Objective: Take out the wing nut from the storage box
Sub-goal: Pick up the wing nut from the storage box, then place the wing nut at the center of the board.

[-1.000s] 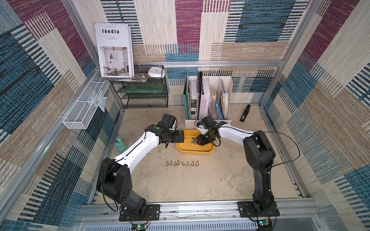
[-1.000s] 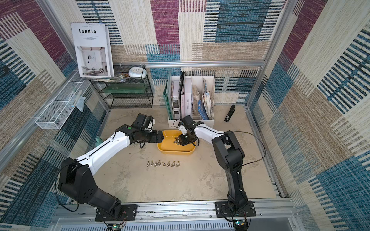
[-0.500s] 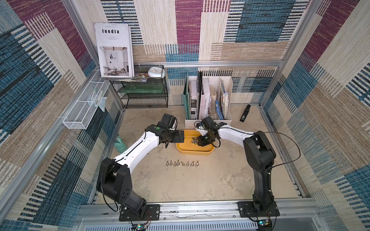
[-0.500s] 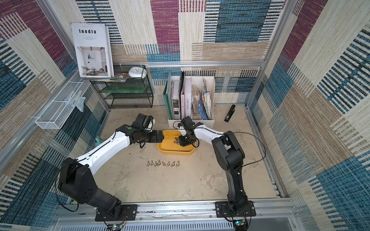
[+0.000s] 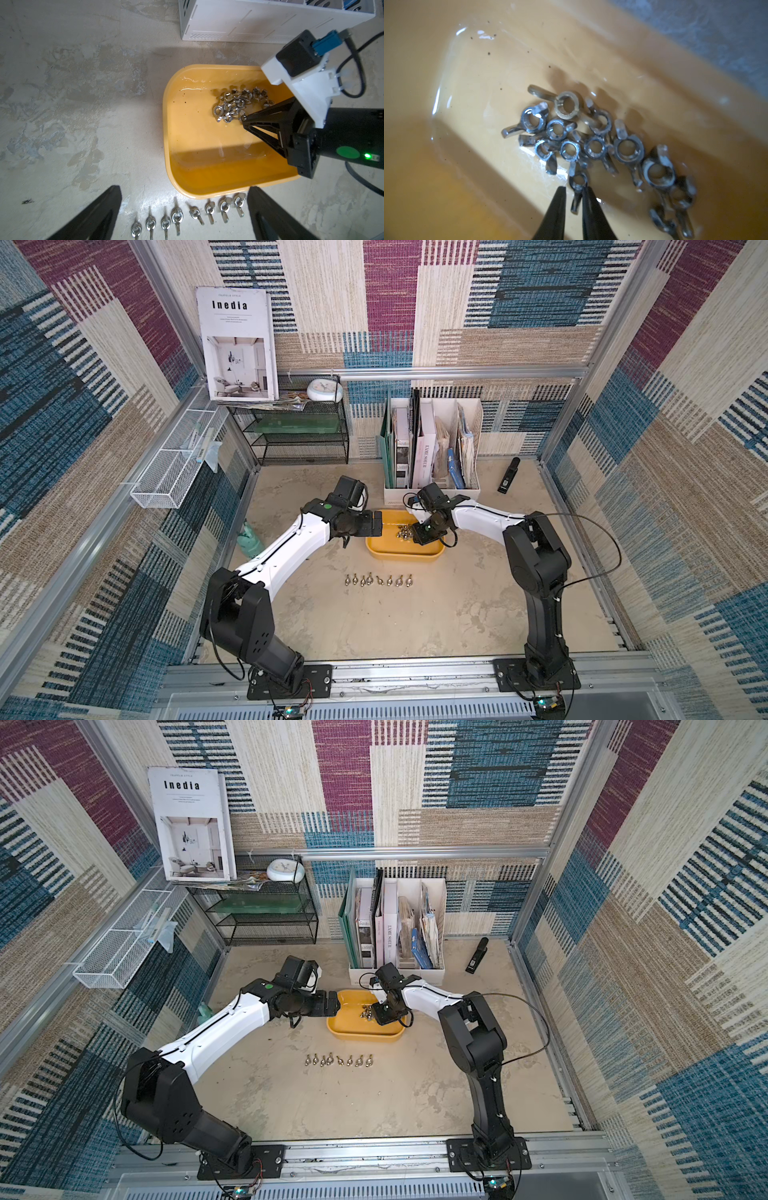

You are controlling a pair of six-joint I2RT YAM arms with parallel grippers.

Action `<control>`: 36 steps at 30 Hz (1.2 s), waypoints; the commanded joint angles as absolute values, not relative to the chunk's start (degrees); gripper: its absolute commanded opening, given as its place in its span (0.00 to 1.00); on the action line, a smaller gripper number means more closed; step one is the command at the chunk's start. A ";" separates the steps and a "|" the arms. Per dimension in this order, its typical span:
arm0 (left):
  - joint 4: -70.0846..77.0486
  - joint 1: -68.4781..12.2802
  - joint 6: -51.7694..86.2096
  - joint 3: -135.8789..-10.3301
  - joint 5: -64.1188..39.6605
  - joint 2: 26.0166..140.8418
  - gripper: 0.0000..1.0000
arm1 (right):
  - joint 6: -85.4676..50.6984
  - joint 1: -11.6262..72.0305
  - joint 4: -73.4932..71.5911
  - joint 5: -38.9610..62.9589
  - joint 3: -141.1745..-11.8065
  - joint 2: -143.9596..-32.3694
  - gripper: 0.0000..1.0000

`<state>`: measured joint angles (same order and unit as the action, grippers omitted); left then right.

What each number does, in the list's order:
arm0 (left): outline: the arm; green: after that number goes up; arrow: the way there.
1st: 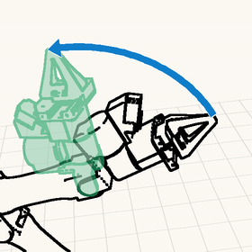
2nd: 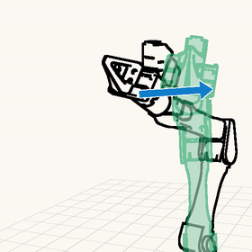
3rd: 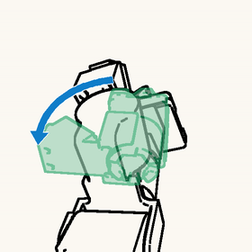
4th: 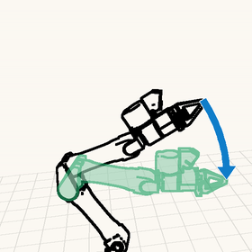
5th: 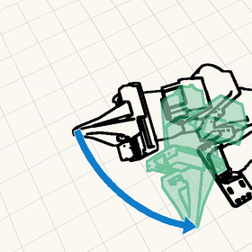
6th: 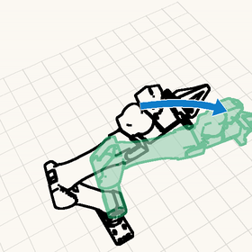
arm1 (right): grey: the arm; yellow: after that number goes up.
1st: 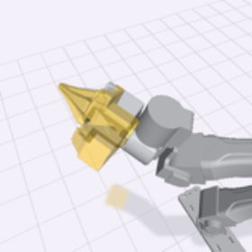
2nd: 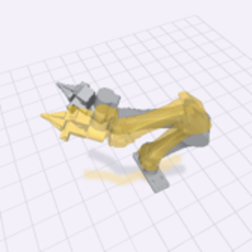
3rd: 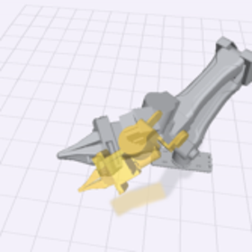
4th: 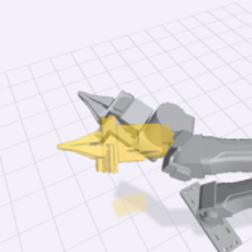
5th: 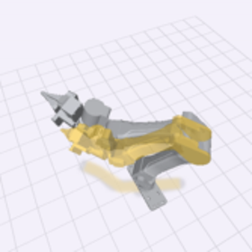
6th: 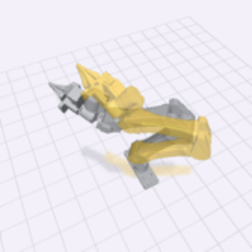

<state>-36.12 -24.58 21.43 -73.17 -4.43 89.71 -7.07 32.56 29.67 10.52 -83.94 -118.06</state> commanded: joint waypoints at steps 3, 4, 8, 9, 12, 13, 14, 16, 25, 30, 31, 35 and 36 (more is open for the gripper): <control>-35.78 -24.55 21.01 -72.76 -5.00 88.88 0.99 | -6.94 32.69 29.75 10.19 -83.95 -118.61 0.10; -35.71 -24.52 21.01 -72.61 -5.12 88.73 0.99 | -6.95 32.65 29.68 10.10 -83.93 -118.60 0.06; -35.35 -24.50 20.74 -71.95 -6.34 87.58 0.99 | -7.12 32.66 29.42 10.10 -83.45 -117.87 0.00; -35.26 -24.49 20.66 -71.74 -6.71 87.21 0.99 | -7.19 32.65 29.43 10.01 -83.46 -117.68 0.00; -34.56 -24.60 20.30 -70.50 -9.02 85.69 0.99 | -7.46 32.62 29.54 9.59 -83.25 -116.48 0.00; -34.32 -24.50 20.18 -69.93 -9.92 84.92 0.99 | -7.59 32.62 29.53 9.45 -83.09 -115.94 0.00; -34.12 -24.56 20.21 -69.41 -10.75 84.20 0.99 | -7.78 32.66 29.53 9.37 -82.89 -115.42 0.00; -33.76 -24.55 20.03 -68.19 -12.37 82.77 0.99 | -8.23 32.76 29.69 9.24 -82.47 -114.21 0.00; -30.82 -24.57 22.44 -61.97 -19.02 77.72 0.99 | -11.77 34.79 29.84 7.58 -77.54 -106.71 0.00; -30.36 -24.60 22.28 -56.99 -19.74 73.05 0.99 | -14.75 37.80 30.49 5.49 -73.32 -101.23 0.00; -30.49 -24.60 22.32 -56.15 -19.60 72.04 0.99 | -15.63 38.45 30.79 5.02 -72.28 -100.11 0.00; -32.21 -24.60 21.80 -54.93 -20.64 69.27 0.99 | -19.44 41.49 30.86 3.41 -68.12 -95.84 0.00; -32.41 -24.61 21.37 -54.70 -21.93 68.79 0.99 | -20.57 42.34 30.83 3.05 -66.89 -94.67 0.00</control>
<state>-31.79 -24.60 22.31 -55.00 -19.40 69.78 -16.49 41.08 29.95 5.04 -68.73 -96.62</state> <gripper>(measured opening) 0.991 0.078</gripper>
